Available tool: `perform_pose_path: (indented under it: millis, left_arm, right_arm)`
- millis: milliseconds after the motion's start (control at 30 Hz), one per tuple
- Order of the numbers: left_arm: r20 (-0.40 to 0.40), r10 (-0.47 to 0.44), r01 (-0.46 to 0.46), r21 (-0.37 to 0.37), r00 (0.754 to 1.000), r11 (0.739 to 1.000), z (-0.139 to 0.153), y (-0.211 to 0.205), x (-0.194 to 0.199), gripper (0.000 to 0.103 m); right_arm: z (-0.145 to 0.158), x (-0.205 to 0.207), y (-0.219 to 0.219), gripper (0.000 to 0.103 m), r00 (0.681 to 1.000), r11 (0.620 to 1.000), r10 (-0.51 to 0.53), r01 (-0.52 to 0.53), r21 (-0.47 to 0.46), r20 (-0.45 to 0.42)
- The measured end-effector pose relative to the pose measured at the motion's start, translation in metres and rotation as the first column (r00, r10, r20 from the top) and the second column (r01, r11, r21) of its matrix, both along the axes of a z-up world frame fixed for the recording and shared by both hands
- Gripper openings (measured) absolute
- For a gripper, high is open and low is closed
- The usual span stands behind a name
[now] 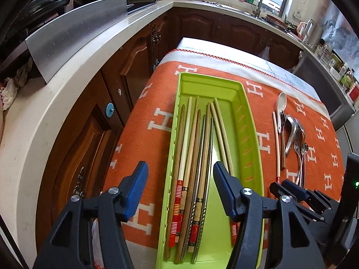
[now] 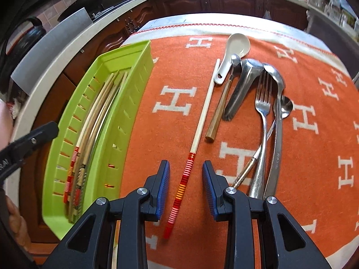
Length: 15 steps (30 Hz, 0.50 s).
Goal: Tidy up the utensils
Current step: 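Lower the chopstick into the tray and open the left tool while the right tool grasps another red-banded chopstick, then carry the red-banded chopstick into the green tray and open the right tool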
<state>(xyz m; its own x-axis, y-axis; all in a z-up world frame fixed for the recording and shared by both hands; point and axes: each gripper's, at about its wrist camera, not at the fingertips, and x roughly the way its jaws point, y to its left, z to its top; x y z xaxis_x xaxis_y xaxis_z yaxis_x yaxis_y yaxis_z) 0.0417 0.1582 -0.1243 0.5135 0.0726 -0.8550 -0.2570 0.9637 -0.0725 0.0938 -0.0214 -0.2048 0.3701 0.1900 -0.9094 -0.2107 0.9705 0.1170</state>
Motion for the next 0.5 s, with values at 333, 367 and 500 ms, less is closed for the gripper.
perform_pose_path:
  millis: [333,367,500]
  left_arm:
    - [0.023,0.011,-0.011,0.021,1.0,1.0,0.008,0.0,-0.001,0.062]
    - [0.021,0.012,-0.012,0.015,1.0,1.0,0.008,0.0,-0.001,0.062]
    - [0.01,0.021,-0.021,-0.002,1.0,1.0,0.007,0.004,-0.001,0.065]
  right_arm:
    - [-0.003,-0.008,0.0,0.005,0.998,0.996,0.0,0.007,-0.091,0.069]
    - [-0.003,-0.007,-0.004,0.005,0.998,0.998,-0.013,0.017,-0.066,0.061]
    - [0.004,-0.008,-0.019,0.005,0.999,0.998,-0.049,0.048,0.039,0.021]
